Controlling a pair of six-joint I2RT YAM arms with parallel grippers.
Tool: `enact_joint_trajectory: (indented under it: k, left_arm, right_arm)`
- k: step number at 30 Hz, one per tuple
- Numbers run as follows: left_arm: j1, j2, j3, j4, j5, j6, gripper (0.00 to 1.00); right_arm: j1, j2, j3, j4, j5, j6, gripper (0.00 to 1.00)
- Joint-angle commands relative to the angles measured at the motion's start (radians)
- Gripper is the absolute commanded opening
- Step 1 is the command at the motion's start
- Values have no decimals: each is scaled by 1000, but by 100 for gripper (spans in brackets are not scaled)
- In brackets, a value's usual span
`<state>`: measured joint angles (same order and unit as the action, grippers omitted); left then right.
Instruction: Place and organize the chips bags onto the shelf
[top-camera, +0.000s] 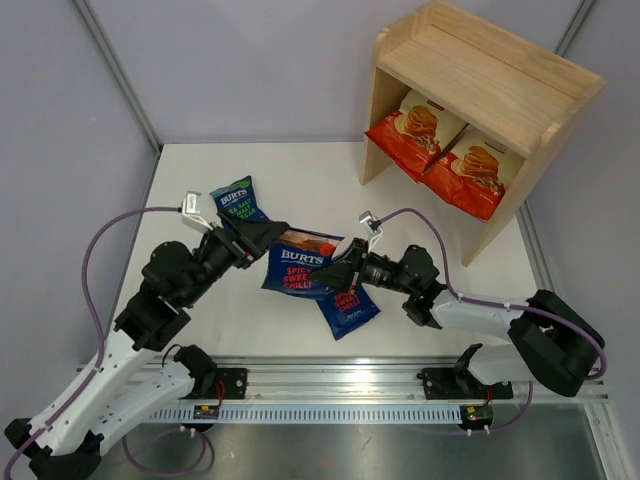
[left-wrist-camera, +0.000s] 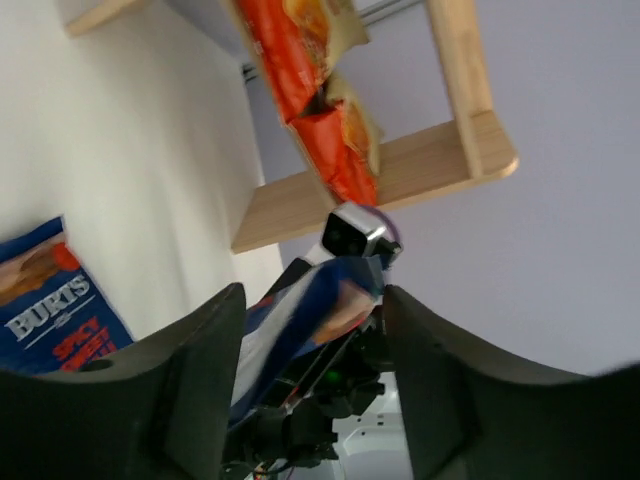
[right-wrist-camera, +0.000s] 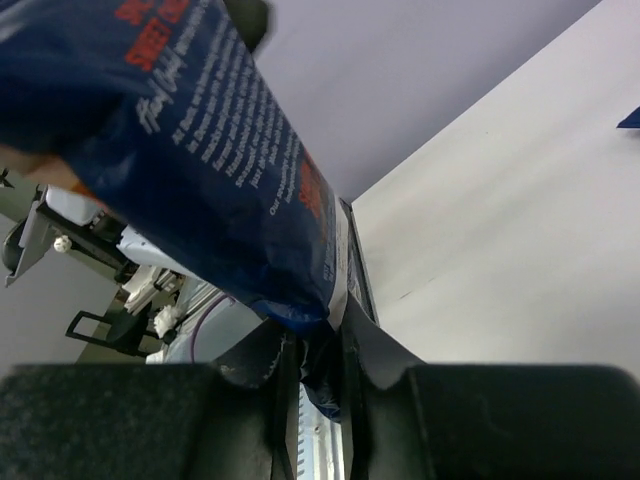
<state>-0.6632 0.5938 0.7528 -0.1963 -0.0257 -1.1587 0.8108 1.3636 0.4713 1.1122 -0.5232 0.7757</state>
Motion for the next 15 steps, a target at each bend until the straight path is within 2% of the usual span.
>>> enact_joint_trajectory:
  k: [1,2,4,5,7,9,12,13,14,15]
  left_arm:
    - [1,34,115,18,130,403,92]
    - [1,43,120,15,197,468,99]
    - [1,50,105,38,311,583,99]
    - [1,54,93,43,430,661,99]
    - [-1,51,62,110,565,721,99]
    - [1,38,4,226,723,712,99]
    - [-1,23,-76,416,866,662,99]
    - [-1,17,-87,444,883,647,97]
    - [-1,15,-83,445,860,651,90]
    - [-1,15,-75,407,840,662,65]
  right_arm:
    - [7,-139,24,-48,-52,34,10]
    - [7,-168,29,-93,-63,31,9]
    - [7,-260,68,-204,-107,11,9]
    - [7,-285,88,-336,-124,4,8]
    - [7,-340,157,-519,-174,-18,8]
    - [7,-360,206,-619,-227,-36,9]
    - [7,-368,291,-782,-284,-44,9]
    - [7,-368,321,-831,-303,-46,9]
    - [7,-370,334,-851,-316,-50,9]
    - [8,-377,345,-868,-322,-61,9]
